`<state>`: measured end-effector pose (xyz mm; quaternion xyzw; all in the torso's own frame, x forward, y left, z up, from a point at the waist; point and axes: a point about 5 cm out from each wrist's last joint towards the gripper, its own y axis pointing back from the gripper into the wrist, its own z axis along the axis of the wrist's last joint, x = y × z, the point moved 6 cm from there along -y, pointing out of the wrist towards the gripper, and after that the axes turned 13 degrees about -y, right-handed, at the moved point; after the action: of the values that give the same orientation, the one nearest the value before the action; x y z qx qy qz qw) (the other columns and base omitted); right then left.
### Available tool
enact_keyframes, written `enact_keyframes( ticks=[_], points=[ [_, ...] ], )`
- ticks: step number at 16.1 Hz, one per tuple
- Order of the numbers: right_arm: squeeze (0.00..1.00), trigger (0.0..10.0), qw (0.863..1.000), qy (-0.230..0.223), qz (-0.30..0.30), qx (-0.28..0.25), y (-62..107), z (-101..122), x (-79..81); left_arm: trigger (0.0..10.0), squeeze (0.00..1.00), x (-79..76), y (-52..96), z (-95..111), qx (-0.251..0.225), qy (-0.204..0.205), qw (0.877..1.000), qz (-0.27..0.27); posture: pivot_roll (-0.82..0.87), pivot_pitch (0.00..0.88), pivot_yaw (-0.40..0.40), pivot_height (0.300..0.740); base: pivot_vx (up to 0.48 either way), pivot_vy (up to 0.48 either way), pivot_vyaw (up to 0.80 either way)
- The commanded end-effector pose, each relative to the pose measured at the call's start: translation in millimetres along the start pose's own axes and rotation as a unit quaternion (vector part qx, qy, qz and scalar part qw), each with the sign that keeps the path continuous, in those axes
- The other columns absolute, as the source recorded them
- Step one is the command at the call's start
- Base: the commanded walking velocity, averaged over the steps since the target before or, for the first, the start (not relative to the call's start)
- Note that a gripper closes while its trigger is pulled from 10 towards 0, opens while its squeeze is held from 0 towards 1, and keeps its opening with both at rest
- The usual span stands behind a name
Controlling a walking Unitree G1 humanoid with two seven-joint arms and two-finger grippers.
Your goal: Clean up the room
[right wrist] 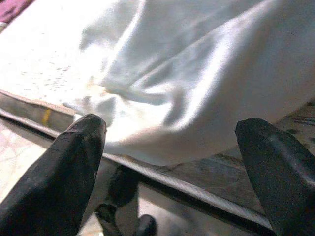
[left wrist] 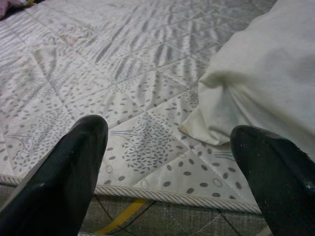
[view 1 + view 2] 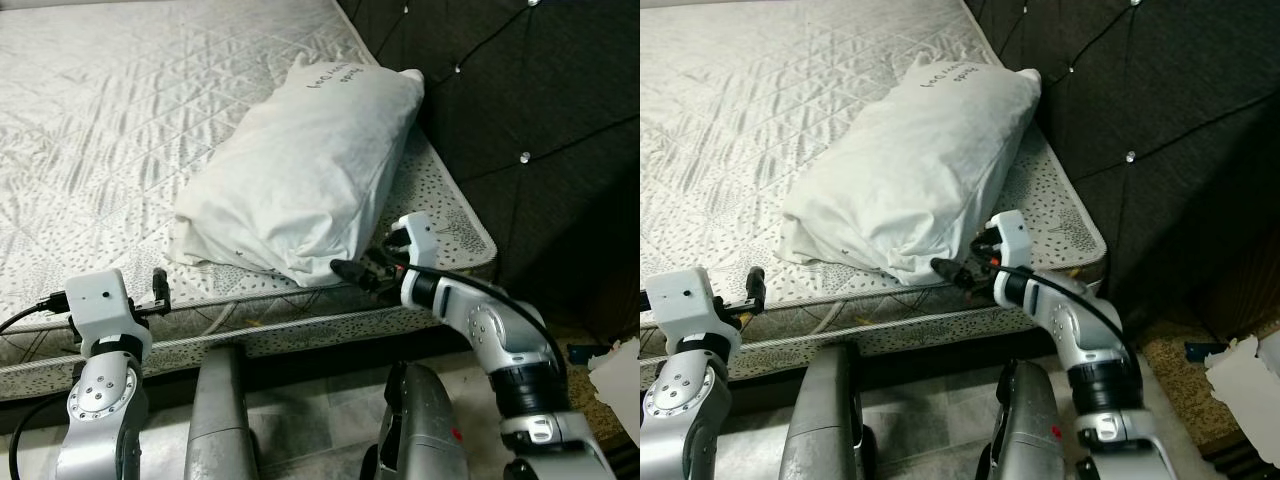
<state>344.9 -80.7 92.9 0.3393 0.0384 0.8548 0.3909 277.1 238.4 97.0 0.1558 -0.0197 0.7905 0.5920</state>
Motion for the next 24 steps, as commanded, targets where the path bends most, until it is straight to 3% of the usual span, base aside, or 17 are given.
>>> enact_keyframes(
  ticks=[1,3,8,13,14,15,17,18,19,22,24],
  points=[
    [0.0,10.0,1.0,-0.007,0.004,-0.01,2.0,5.6,5.9,10.0,0.0,2.1,0.9,-0.2,0.002,-0.003,1.0,-0.003,0.08,0.07,-0.002,0.537,0.0,0.0,0.0],
    [0.0,10.0,1.0,0.001,-0.026,0.002,-4.6,-1.5,6.8,10.0,0.0,2.2,0.3,-0.5,0.003,-0.003,1.0,-0.002,0.09,0.07,-0.002,0.537,0.0,0.0,0.0],
    [0.0,10.0,0.991,0.036,-0.119,-0.048,-23.6,11.0,1.2,10.0,0.0,-1.6,-0.4,0.8,0.002,-0.001,1.0,-0.007,0.09,0.067,-0.002,0.537,0.0,0.0,0.0],
    [0.0,10.0,0.99,0.015,-0.125,-0.057,-49.7,5.1,19.2,10.0,0.0,-2.8,0.4,0.1,0.004,0.002,1.0,-0.005,0.09,0.068,-0.013,0.537,0.0,0.0,0.0],
    [0.0,9.2,0.991,0.004,-0.119,-0.053,-60.8,3.3,22.3,10.0,0.0,-4.7,0.3,0.3,0.004,0.004,1.0,-0.005,0.1,0.068,-0.02,0.537,0.0,0.0,0.0],
    [0.0,5.1,0.991,-0.018,-0.119,-0.054,-68.6,4.0,22.6,10.0,0.0,-5.8,0.3,0.7,0.003,0.005,1.0,-0.005,0.11,0.067,-0.023,0.537,0.0,0.0,0.0],
    [0.0,4.6,0.991,-0.026,-0.121,-0.055,-79.2,6.6,24.3,10.0,0.0,-4.7,0.9,1.3,0.003,0.006,1.0,-0.003,0.11,0.069,-0.027,0.537,0.0,0.0,0.0],
    [0.0,1.8,0.991,-0.027,-0.116,-0.058,-86.3,8.9,28.3,10.0,0.0,-3.2,1.5,0.5,0.003,0.006,1.0,-0.001,0.12,0.07,-0.032,0.537,0.0,0.0,0.0],
    [0.0,0.0,0.991,-0.029,-0.117,-0.061,-92.8,10.9,30.0,10.0,0.0,-2.6,1.9,-0.4,0.004,0.005,1.0,0.001,0.12,0.07,-0.035,0.537,0.0,0.0,0.0],
    [0.0,0.0,0.985,-0.038,-0.144,-0.088,-99.1,22.5,27.3,10.0,0.0,-2.1,3.5,0.1,0.004,0.007,1.0,0.005,0.13,0.068,-0.042,0.537,0.0,0.0,0.0],
    [0.0,0.0,0.979,-0.055,-0.169,-0.099,-97.1,24.0,17.3,10.0,0.0,-2.1,4.0,-0.2,0.004,0.008,1.0,0.006,0.14,0.068,-0.049,0.537,0.0,0.0,0.0]
  ],
)
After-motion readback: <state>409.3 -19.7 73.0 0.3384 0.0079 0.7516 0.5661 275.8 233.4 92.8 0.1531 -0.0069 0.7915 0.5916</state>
